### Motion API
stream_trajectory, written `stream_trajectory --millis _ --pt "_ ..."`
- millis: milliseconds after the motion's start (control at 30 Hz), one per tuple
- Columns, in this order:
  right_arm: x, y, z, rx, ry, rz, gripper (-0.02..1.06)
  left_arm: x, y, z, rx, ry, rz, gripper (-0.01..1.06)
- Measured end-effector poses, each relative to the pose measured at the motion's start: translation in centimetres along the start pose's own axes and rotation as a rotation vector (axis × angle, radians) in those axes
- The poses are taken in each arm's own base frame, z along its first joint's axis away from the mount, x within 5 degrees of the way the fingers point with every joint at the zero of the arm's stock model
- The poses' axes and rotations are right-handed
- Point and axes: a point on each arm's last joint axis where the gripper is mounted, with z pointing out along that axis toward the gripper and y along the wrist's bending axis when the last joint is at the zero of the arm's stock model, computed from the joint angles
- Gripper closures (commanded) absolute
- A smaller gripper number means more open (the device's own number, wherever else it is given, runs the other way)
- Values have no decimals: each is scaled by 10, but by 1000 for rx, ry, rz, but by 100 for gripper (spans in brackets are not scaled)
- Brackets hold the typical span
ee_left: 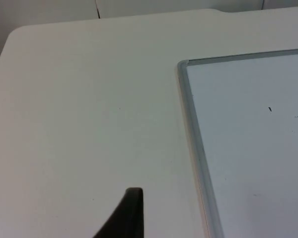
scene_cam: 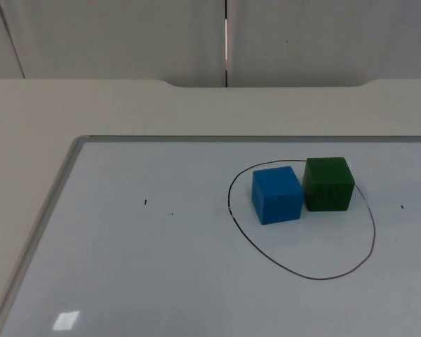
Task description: Push the two cubes into the marked area.
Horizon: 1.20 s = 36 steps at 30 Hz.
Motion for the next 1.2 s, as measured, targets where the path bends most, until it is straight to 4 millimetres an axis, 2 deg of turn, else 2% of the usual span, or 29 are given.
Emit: stream_trajectory --millis 667,700,800,833,867,967,1000,1200 --pt "0 0 0 0 0 0 102 0 0 0 0 0 0 3" --pt "0 0 0 0 0 0 99 0 0 0 0 0 0 3" --pt "0 0 0 0 0 0 70 0 0 0 0 0 0 3" --pt "0 0 0 0 0 0 56 0 0 0 0 0 0 3" --pt "0 0 0 0 0 0 56 0 0 0 0 0 0 3" --pt "0 0 0 0 0 0 16 0 0 0 0 0 0 3" --pt "0 0 0 0 0 0 -1 0 0 0 0 0 0 3" --pt "0 0 0 0 0 0 0 0 0 0 0 0 0 3"
